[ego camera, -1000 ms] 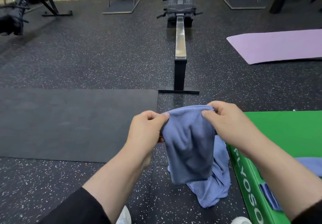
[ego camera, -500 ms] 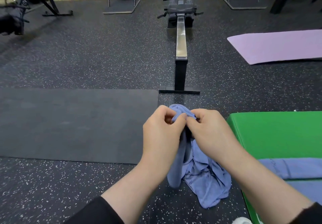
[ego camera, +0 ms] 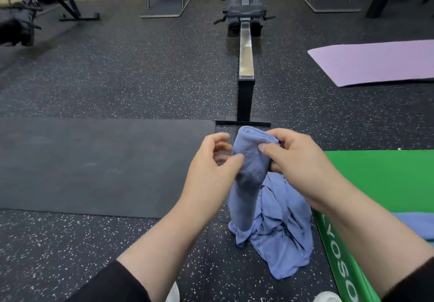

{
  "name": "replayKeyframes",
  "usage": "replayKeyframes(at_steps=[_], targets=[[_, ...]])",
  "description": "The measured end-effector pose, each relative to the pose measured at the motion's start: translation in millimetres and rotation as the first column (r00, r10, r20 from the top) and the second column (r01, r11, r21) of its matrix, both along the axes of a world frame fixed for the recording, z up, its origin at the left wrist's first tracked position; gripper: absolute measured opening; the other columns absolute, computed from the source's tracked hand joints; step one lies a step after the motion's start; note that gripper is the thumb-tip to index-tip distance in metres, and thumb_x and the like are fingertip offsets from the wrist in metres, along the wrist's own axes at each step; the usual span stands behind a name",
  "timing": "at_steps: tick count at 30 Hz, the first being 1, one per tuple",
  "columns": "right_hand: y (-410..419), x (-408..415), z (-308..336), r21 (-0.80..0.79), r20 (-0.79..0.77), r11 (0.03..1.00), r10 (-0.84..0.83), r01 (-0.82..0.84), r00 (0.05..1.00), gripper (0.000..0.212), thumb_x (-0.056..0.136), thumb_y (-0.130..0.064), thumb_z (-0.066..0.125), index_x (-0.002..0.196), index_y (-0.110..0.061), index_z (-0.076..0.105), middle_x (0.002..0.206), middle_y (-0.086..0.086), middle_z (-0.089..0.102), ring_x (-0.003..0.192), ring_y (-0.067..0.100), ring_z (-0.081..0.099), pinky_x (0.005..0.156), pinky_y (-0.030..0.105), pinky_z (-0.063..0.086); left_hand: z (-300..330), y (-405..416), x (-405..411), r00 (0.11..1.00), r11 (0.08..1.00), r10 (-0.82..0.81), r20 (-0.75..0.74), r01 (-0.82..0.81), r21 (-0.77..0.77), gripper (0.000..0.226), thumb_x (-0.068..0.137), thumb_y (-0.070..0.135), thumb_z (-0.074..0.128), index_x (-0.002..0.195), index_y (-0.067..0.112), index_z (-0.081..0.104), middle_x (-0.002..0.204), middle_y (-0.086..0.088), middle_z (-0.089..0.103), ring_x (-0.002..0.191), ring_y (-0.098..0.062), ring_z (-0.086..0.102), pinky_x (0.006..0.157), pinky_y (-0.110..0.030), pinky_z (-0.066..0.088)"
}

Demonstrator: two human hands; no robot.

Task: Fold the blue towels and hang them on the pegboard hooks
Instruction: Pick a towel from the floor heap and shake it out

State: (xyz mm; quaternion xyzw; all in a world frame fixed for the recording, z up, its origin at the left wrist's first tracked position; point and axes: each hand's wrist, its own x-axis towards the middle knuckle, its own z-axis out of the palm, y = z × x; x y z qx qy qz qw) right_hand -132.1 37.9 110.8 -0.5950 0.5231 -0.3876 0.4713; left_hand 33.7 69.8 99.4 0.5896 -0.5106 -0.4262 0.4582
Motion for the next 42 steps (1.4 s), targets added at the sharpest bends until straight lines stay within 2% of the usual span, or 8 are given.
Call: replayKeyframes(at_steps=[2,5,13,20,27,33,37,42], targets=[[0,-4,8,0.011,0.07,0.995,0.101,-0.103,0.992,0.014,0.094,-0.009,0.06,0.101,-0.013,0.073,0.085,0.009,0.074,0.076,0.017,0.069,0.078,0.043,0.061,-1,-2,8,0.988,0.988,-0.144,0.063,0.14,0.072,0.055,0.078,0.041,0.073,0.131,0.034,0.058,0.121,0.017,0.067,0.113,0.002,0.062,0.099,-0.027,0.051],[2,-10,18,0.041,0.161,0.98,0.186,-0.195,0.969,0.017,0.096,0.002,0.057,0.103,-0.007,0.07,0.081,-0.001,0.071,0.069,0.004,0.063,0.064,0.019,0.053,1,-1,10,0.971,0.969,-0.229,0.069,0.221,0.108,0.03,0.083,0.038,0.068,0.111,0.026,0.07,0.108,0.004,0.075,0.109,-0.018,0.068,0.099,-0.05,0.052],[7,-17,28,-0.036,-0.048,0.994,0.101,-0.103,0.994,0.01,0.09,-0.027,0.072,0.089,-0.017,0.073,0.073,-0.003,0.062,0.067,0.009,0.051,0.063,0.03,0.042,1,13,3,0.938,0.931,-0.342,-0.05,0.346,0.114,0.021,0.1,0.021,0.062,0.121,0.023,0.063,0.117,0.002,0.073,0.115,-0.014,0.067,0.102,-0.044,0.052],[4,-31,45,0.024,0.297,0.99,-0.14,0.139,0.945,0.011,0.101,-0.015,0.057,0.094,-0.016,0.066,0.078,0.002,0.065,0.067,0.012,0.059,0.056,0.025,0.045,-11,21,13,0.857,0.827,-0.515,0.006,0.495,0.268,0.048,0.069,0.022,0.072,0.116,0.027,0.065,0.115,-0.002,0.074,0.117,-0.027,0.065,0.103,-0.057,0.048],[-8,-64,42,0.096,0.475,0.955,-0.29,0.279,0.831,0.012,0.102,-0.019,0.056,0.111,-0.013,0.062,0.106,0.012,0.062,0.097,0.023,0.057,0.073,0.032,0.049,-24,34,37,0.824,0.759,-0.566,0.002,0.52,0.391,0.04,0.069,0.027,0.064,0.109,0.024,0.067,0.109,-0.009,0.073,0.092,-0.015,0.062,0.084,-0.04,0.046],[-8,-74,35,0.158,0.578,0.934,-0.35,0.319,0.737,0.009,0.104,-0.015,0.053,0.102,-0.012,0.061,0.097,0.007,0.07,0.09,0.016,0.069,0.071,0.029,0.059,-23,43,53,0.904,0.856,-0.424,0.06,0.378,0.354,0.025,0.086,0.042,0.066,0.107,0.03,0.069,0.103,-0.002,0.076,0.092,-0.014,0.07,0.083,-0.041,0.054],[-10,-74,30,0.17,0.569,0.933,-0.355,0.316,0.742,0.011,0.104,-0.016,0.051,0.105,-0.01,0.06,0.098,0.01,0.069,0.09,0.018,0.07,0.07,0.031,0.06,-19,49,63,0.871,0.821,-0.487,0.058,0.435,0.371,0.041,0.073,0.04,0.083,0.109,0.025,0.07,0.105,-0.003,0.077,0.099,-0.021,0.073,0.091,-0.044,0.055],[-15,-80,20,0.181,0.507,0.93,-0.367,0.32,0.78,0.013,0.104,-0.016,0.051,0.11,-0.007,0.058,0.105,0.015,0.066,0.099,0.025,0.067,0.085,0.041,0.06,-24,46,76,0.886,0.815,-0.456,0.079,0.381,0.436,0.044,0.067,0.038,0.085,0.098,0.01,0.073,0.092,-0.016,0.076,0.074,-0.017,0.064,0.073,-0.035,0.048]])
